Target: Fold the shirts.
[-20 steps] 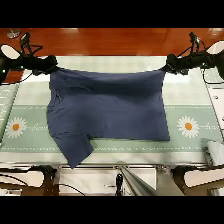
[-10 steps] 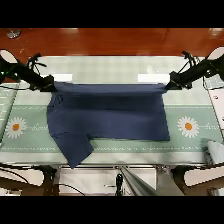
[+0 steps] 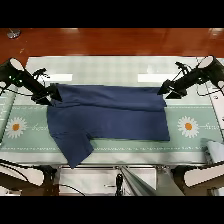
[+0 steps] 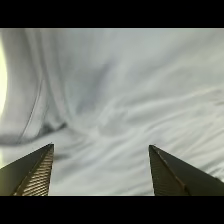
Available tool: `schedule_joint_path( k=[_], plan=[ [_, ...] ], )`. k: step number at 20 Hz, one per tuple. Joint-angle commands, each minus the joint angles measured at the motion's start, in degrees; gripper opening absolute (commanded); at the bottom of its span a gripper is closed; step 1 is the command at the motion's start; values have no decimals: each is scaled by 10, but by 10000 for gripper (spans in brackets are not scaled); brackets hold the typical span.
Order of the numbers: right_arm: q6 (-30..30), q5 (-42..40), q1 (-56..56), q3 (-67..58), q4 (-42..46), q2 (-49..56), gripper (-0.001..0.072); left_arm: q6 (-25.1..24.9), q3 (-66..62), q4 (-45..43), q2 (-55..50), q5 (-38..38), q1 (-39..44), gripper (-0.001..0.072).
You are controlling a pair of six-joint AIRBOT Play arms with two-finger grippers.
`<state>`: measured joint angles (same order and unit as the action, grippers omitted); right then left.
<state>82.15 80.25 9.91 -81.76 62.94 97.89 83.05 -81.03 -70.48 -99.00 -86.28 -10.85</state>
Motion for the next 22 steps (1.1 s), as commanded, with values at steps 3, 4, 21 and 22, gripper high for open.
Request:
schedule_joint_path(
  k=[3, 4, 21, 22],
  plan=[
    [19, 36, 52, 40, 54, -110, 627, 21, 63, -57, 79, -52, -12, 704],
    [19, 3, 65, 89, 51, -156, 627, 14, 111, -57, 115, -34, -20, 704],
    [-64, -155, 89, 540, -154, -499, 627, -78, 544, 136, 343, 112, -215, 703],
    [-63, -155, 89, 540, -157, -499, 627, -78, 549, 136, 343, 122, -191, 703]
  ],
)
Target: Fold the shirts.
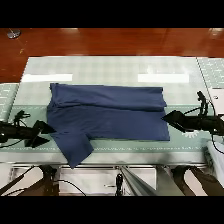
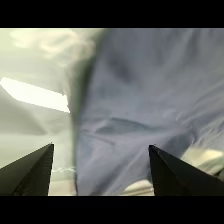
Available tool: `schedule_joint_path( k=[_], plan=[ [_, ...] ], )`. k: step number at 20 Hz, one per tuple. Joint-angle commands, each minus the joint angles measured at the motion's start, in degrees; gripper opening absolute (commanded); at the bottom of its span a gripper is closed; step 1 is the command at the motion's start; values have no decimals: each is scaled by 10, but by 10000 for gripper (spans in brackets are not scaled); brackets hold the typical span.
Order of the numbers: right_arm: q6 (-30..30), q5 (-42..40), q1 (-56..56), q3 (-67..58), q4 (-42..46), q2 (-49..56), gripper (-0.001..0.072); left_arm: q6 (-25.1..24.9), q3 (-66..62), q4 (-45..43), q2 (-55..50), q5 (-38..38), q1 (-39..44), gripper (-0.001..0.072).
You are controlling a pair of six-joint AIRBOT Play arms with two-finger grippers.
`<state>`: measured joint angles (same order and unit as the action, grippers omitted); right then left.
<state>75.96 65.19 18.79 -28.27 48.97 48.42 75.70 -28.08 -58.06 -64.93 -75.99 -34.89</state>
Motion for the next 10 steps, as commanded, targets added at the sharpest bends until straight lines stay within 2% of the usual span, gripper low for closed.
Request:
schedule_joint_path(
  k=[1, 4, 6, 7, 8, 9, 10],
  plan=[
    [3, -5, 0, 5, -26, -4, 627, -5, 25, 13, 2, 29, 68, 703],
    [4, -12, 0, 5, -56, -4, 627, -5, 53, 47, 2, 71, 110, 703],
    [5, -20, 15, 2, -47, -4, 627, -32, 63, 88, 2, 74, 129, 698],
    [8, -18, 40, -3, -38, -4, 627, -37, 63, 91, 2, 68, 140, 640],
    [12, -7, 69, -9, -22, -4, 627, -51, 63, 91, 2, 58, 148, 277],
    [19, 7, 103, -12, 7, -4, 627, -61, 63, 93, 2, 51, 151, 32],
    [28, 36, 134, -12, 52, -4, 627, -61, 62, 95, 3, 45, 152, 23]
  ],
)
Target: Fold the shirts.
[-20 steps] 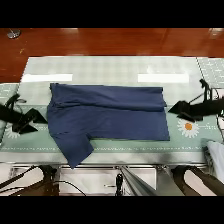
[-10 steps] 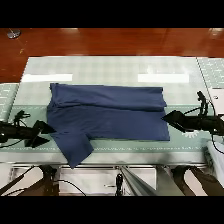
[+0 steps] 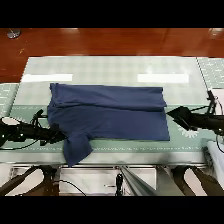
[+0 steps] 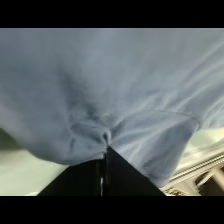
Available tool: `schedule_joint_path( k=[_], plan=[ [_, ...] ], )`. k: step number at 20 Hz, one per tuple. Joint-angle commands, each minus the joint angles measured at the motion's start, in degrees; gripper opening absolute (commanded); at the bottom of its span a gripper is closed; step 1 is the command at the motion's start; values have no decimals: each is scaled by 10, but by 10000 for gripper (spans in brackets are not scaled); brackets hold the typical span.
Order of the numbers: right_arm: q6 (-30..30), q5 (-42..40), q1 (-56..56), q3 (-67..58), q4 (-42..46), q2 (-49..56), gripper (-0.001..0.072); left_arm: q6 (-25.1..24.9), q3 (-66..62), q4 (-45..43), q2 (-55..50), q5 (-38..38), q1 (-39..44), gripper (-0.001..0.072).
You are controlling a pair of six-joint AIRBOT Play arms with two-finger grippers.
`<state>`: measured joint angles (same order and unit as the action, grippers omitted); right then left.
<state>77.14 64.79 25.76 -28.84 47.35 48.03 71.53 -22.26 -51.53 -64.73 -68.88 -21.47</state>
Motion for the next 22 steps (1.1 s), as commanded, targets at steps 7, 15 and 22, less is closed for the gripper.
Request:
schedule_joint_path(
  k=[7, 15, 22],
  plan=[
    [51, 152, 36, 72, 164, 0, 626, -19, -19, 45, 1, -25, 17, 23],
    [15, 70, 1, 73, 84, 85, 626, -19, -19, 51, 1, -29, 18, 23],
    [-14, 17, 1, 73, 23, 127, 626, -19, -19, 51, 1, -36, 18, 23]
  ],
)
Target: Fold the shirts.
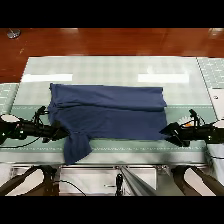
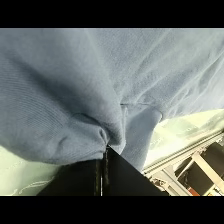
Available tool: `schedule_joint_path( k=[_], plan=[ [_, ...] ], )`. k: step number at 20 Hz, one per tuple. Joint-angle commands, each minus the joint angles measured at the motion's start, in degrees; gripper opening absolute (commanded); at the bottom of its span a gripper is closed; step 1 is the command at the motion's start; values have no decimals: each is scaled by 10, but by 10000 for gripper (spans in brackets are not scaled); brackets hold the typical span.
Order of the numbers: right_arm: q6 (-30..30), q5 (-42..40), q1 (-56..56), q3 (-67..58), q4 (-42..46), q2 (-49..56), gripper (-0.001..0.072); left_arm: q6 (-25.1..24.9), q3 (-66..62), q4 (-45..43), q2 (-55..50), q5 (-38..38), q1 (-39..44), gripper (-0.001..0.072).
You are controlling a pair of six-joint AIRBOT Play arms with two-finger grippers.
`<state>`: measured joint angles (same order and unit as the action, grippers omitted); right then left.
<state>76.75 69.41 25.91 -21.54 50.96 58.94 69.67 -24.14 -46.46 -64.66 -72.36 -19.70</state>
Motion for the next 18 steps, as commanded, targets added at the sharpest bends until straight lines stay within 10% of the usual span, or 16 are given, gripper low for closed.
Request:
schedule_joint_path(
  k=[1, 3, 7, 8, 18],
  plan=[
    [-12, -35, -1, 0, -21, 24, 625, 0, 0, 0, 0, -1, 0, 23],
    [-32, -41, -1, 0, -56, 31, 596, 0, 0, 0, 0, -2, 1, 23],
    [-58, -41, -1, 0, -74, 32, 235, 0, 0, 0, 0, 2, 2, 23],
    [-80, -35, -1, 0, -74, 34, 9, 0, 0, 0, 0, 2, 2, 23],
    [-53, 33, -1, -187, -81, 33, 17, 3, -153, -2, -1, 25, 0, 23]
  ],
)
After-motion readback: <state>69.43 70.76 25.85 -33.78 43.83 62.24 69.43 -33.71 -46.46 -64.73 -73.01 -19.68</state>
